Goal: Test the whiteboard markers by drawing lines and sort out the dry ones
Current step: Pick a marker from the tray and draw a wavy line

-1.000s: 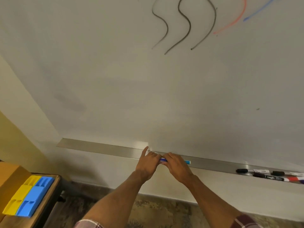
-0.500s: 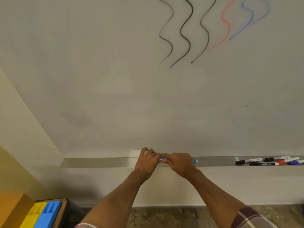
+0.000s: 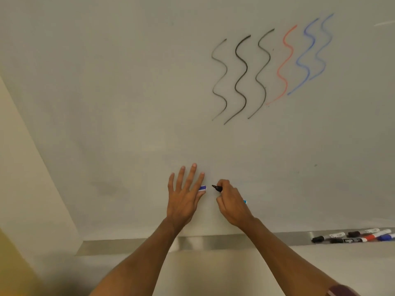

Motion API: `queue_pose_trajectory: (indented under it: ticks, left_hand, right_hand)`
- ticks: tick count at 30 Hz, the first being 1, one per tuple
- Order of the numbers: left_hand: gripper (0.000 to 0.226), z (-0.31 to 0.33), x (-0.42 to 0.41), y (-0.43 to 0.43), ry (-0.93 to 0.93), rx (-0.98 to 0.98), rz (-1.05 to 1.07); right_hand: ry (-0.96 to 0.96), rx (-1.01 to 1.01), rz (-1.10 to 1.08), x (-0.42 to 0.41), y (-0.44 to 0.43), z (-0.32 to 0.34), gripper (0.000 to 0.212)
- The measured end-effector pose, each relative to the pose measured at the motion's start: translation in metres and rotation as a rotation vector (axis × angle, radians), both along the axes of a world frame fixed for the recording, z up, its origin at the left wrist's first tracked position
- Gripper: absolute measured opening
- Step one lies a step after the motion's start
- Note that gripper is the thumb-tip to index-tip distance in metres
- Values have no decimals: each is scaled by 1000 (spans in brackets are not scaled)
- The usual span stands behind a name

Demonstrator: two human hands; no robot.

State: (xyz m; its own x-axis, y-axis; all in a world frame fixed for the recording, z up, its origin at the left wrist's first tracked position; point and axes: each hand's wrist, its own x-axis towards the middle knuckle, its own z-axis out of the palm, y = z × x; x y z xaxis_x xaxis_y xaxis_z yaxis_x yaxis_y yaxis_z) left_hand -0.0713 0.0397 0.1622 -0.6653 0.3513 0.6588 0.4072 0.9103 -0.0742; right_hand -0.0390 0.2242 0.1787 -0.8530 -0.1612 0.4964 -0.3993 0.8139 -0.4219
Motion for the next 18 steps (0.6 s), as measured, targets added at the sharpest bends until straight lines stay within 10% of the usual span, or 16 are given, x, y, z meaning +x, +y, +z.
queue_pose_trajectory:
  ticks: [18]
  left_hand:
    - [60, 277, -78, -38, 548, 80, 66]
  right_hand:
    - [798, -226, 194, -53, -31, 244, 15]
